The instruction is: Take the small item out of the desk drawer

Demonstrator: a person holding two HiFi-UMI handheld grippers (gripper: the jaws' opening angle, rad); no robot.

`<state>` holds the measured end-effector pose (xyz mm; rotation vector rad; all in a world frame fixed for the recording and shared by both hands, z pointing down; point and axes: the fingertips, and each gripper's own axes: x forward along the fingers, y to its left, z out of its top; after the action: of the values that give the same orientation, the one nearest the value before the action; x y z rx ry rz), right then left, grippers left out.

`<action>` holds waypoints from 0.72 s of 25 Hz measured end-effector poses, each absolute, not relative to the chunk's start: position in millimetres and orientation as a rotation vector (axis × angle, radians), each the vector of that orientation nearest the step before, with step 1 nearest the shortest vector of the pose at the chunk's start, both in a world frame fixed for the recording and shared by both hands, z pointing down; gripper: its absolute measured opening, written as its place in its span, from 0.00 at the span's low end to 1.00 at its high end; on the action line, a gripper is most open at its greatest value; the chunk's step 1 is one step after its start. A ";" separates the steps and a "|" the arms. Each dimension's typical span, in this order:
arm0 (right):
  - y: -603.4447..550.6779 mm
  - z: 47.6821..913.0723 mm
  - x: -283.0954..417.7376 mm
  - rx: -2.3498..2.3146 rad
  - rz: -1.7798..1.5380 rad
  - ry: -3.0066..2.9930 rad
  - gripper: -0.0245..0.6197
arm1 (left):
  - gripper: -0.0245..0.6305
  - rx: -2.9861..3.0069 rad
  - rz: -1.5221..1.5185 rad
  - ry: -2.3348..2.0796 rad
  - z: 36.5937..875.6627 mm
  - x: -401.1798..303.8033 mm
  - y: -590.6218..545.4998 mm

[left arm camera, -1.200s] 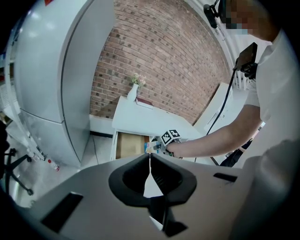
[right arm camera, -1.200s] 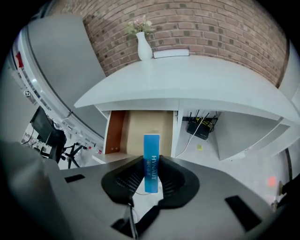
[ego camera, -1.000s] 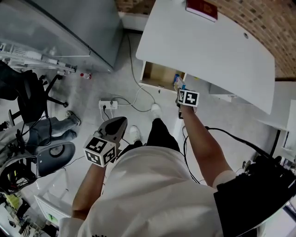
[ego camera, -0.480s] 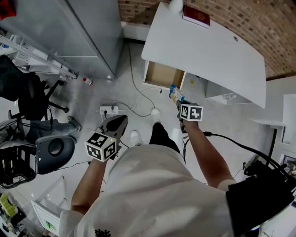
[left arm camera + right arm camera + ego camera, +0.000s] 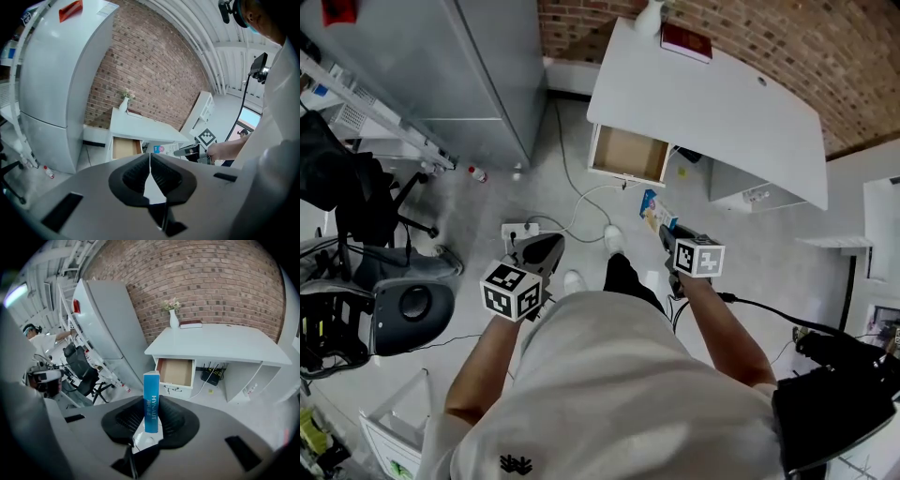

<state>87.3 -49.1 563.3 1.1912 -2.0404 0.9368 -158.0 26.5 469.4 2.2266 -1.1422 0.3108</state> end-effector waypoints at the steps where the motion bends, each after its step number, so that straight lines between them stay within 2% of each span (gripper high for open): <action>1: -41.4 554.0 86.6 1.190 0.938 -2.043 0.21 | 0.07 2.229 0.313 -1.135 465.5 -158.4 29.5; 18: 41.5 510.7 55.0 1.124 0.936 -2.133 0.21 | 0.07 2.248 0.334 -1.070 470.6 -157.3 64.8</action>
<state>55.0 41.5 510.7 1.1238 -2.1328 0.9360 -157.3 64.8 470.6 2.2478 -1.0696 0.3345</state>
